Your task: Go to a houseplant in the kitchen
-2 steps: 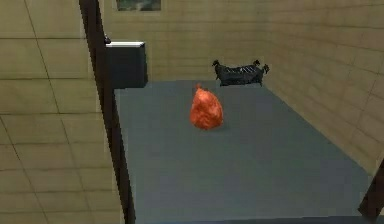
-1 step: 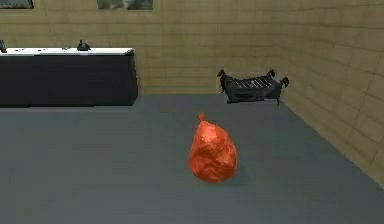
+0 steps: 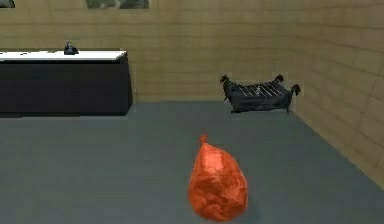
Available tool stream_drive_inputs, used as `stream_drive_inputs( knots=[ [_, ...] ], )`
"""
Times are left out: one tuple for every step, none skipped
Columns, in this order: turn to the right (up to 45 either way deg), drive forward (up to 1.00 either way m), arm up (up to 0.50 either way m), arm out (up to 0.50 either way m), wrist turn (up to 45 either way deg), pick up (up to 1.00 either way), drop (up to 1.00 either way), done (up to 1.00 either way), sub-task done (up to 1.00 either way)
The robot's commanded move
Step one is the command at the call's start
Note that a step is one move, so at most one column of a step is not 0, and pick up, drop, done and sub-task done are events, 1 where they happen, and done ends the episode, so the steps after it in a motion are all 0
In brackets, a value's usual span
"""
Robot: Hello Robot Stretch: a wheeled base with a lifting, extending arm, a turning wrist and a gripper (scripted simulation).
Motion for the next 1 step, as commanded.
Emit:
stream_drive_inputs(
  knots=[
    [-36.0, 0.00, 0.00, 0.00, 0.0, 0.00, 0.00, 0.00, 0.00]
  ],
)
